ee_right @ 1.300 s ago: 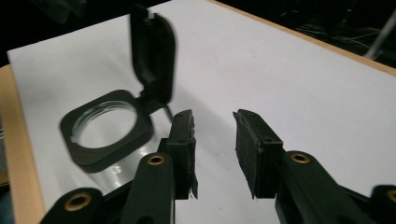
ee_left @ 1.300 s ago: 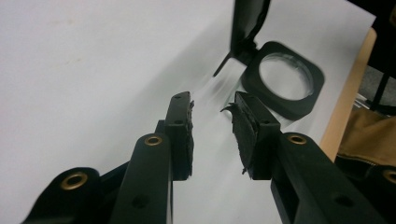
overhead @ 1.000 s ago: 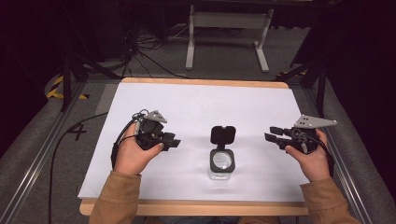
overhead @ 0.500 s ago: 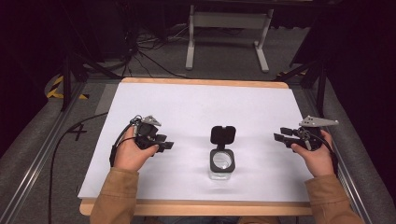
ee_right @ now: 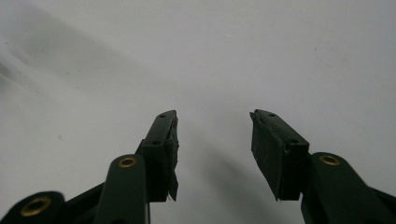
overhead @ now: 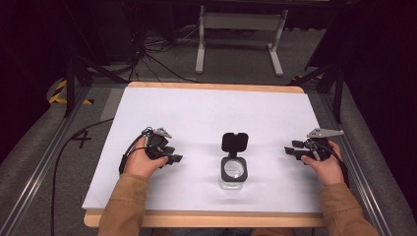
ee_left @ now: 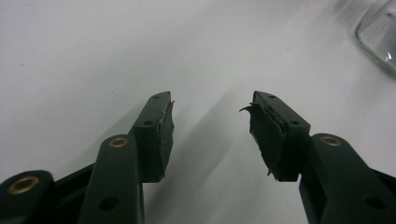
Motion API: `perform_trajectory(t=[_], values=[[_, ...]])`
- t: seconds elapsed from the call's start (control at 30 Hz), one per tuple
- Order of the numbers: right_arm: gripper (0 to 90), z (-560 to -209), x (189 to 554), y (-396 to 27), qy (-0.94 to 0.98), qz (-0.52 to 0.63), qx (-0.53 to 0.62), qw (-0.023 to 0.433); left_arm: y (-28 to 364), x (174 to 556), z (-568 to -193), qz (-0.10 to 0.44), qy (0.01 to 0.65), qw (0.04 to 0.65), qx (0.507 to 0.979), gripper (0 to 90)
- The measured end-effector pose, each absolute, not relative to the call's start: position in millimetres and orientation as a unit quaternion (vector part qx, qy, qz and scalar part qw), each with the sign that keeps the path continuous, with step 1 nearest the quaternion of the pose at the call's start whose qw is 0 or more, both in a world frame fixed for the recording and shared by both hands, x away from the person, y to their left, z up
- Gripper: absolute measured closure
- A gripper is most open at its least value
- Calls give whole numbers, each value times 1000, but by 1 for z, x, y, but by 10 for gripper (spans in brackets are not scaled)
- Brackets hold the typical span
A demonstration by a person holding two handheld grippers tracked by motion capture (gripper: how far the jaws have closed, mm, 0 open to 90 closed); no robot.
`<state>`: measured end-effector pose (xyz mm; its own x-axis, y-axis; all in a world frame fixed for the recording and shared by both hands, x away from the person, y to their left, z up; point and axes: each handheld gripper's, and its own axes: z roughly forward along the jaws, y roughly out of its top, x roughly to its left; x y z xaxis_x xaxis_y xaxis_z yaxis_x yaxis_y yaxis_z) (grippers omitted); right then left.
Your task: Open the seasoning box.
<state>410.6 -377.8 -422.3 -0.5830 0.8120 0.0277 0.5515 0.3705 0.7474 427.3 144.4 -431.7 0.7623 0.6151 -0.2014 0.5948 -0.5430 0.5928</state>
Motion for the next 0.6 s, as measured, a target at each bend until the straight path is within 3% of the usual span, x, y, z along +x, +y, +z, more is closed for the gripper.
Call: perform_trajectory(t=[0.6], values=[[484,-440,409,-363,829,350,395,186,136,427,-429,20,328,332,884,476]])
